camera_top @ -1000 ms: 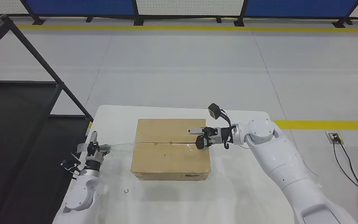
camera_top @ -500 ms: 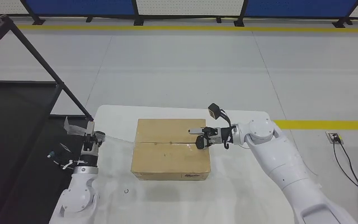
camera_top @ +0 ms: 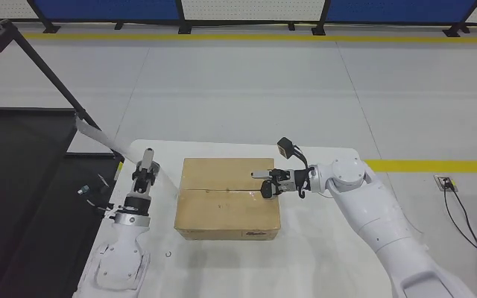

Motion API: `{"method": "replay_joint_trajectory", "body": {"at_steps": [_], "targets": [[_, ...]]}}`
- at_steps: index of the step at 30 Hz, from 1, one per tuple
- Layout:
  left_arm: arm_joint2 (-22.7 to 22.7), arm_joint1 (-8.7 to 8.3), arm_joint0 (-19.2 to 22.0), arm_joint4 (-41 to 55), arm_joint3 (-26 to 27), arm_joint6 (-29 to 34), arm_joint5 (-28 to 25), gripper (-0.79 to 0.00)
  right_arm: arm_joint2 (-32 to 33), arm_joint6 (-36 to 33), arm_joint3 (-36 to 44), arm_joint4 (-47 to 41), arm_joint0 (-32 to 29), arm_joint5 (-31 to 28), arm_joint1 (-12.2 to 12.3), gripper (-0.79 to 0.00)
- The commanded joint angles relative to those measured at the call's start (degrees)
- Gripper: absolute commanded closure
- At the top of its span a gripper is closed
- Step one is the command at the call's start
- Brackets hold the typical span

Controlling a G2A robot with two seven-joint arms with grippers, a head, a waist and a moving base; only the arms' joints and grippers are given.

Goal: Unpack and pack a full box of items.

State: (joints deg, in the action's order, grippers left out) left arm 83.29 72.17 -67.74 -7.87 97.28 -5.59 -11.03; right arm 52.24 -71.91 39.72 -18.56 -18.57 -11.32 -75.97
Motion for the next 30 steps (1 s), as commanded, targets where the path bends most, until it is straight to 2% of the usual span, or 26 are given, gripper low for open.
{"method": "replay_joint_trajectory", "body": {"at_steps": [1,13,19,30], "targets": [[-0.92,0.13,0.27,-0.82,0.36,0.17,0.30,-0.785,0.00,0.00,0.00,0.00,0.00,0.00,0.00,-0.785],[-6.76,0.94,0.92,-9.63,2.57,-0.18,2.23,-0.785,0.00,0.00,0.00,0.00,0.00,0.00,0.00,-0.785],[-9.66,1.49,2.28,-13.50,1.65,-0.56,4.06,-0.785,0.13,1.16,0.67,0.11,-0.66,0.01,0.06,-0.785],[-13.06,2.33,4.07,-17.80,-0.07,0.23,6.78,-0.785,4.90,2.48,7.72,1.25,-5.75,1.05,2.69,-0.785]]}}
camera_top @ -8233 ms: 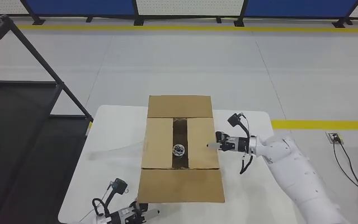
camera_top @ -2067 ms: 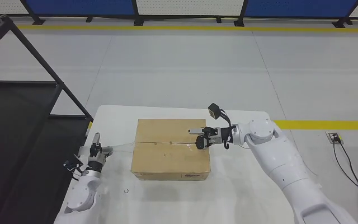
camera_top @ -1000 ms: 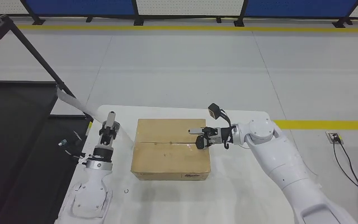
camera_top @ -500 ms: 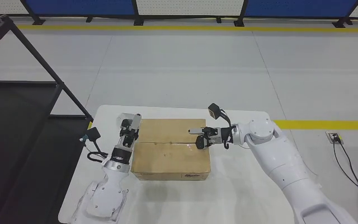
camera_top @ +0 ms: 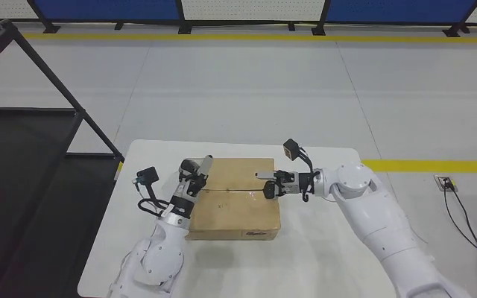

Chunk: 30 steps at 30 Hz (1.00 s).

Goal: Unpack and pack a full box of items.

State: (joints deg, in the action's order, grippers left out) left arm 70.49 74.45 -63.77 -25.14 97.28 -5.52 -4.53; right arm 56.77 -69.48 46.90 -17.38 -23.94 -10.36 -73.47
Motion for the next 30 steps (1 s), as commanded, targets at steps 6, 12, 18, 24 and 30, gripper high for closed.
{"method": "replay_joint_trajectory", "body": {"at_steps": [6,12,18,24,30], "targets": [[-2.16,0.41,1.05,-3.99,-1.03,1.91,1.49,-0.785,2.25,0.26,3.75,0.57,-2.68,1.20,1.24,-0.785],[-4.77,0.79,2.39,-8.78,-2.04,3.95,2.26,-0.785,3.29,0.22,5.39,0.78,-4.06,1.63,1.85,-0.785],[-8.04,1.02,2.80,-16.42,-2.59,5.81,1.47,-0.785,3.90,0.05,6.49,0.81,-4.88,2.10,2.26,-0.785],[-9.60,1.17,1.87,-22.01,-3.10,6.10,1.95,-0.785,4.16,-0.50,6.01,1.13,-4.84,2.04,2.54,-0.785],[-9.68,1.31,1.79,-23.39,-4.14,8.29,2.07,-0.785,4.16,-1.16,5.08,0.70,-4.22,1.82,2.61,-0.785]]}}
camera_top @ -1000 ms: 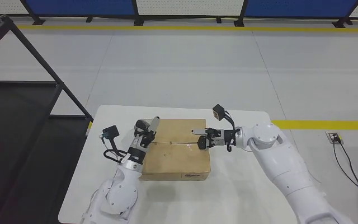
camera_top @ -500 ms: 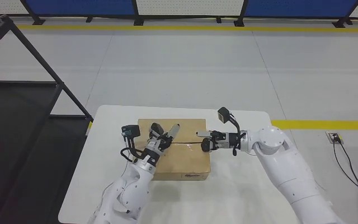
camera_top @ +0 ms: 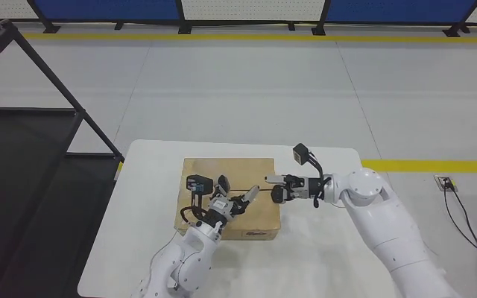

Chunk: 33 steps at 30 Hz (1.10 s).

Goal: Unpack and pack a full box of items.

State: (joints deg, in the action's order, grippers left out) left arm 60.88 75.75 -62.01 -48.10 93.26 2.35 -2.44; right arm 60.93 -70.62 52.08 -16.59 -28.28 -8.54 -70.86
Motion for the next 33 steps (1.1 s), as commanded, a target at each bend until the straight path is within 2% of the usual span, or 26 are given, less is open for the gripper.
{"method": "replay_joint_trajectory", "body": {"at_steps": [1,15,18,26,33], "targets": [[-0.15,0.03,0.05,-0.83,-0.20,0.77,-0.10,-0.785,0.00,-0.09,-0.25,-0.19,0.20,-0.09,0.00,-0.785],[-0.70,1.17,1.36,-1.57,-0.89,0.74,4.65,-0.785,0.04,-0.76,-1.30,-1.09,0.25,-2.19,0.19,-0.785],[-0.24,1.61,2.91,0.91,-1.21,0.86,5.45,-0.785,-0.30,-1.11,-0.97,-1.05,-0.28,-2.65,0.19,-0.785],[-2.11,2.98,8.27,1.76,-6.45,1.51,6.96,-0.785,-0.03,-1.31,-0.50,-0.69,-1.20,-3.07,0.57,-0.785],[-2.74,3.27,8.79,-1.05,-7.31,2.69,5.91,-0.785,1.33,-1.96,0.16,-0.64,-2.30,-3.14,1.35,-0.785]]}}
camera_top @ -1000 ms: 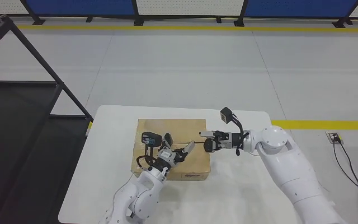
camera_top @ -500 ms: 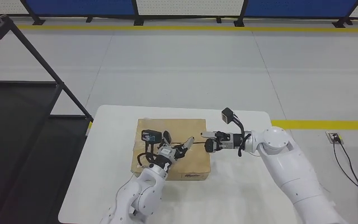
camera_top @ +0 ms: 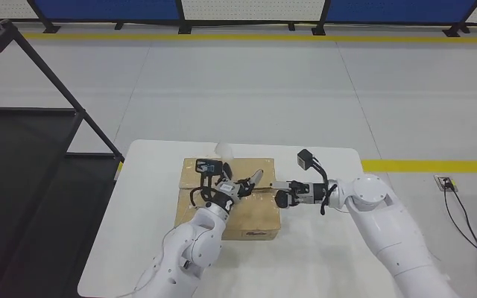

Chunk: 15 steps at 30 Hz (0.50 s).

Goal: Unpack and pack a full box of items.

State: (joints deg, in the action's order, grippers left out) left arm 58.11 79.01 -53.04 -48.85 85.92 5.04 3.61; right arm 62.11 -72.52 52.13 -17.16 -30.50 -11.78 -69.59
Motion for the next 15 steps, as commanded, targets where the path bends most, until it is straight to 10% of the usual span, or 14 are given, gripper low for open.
{"method": "replay_joint_trajectory", "body": {"at_steps": [1,15], "targets": [[0.09,0.03,-0.33,-0.53,0.15,-0.01,-0.18,-0.785,0.20,-0.04,0.26,-0.08,-0.18,0.16,0.13,-0.785],[1.00,-0.33,-6.40,-4.03,4.65,0.22,-3.02,-0.785,2.06,3.37,2.66,-3.16,0.13,-1.81,0.42,-0.785]]}}
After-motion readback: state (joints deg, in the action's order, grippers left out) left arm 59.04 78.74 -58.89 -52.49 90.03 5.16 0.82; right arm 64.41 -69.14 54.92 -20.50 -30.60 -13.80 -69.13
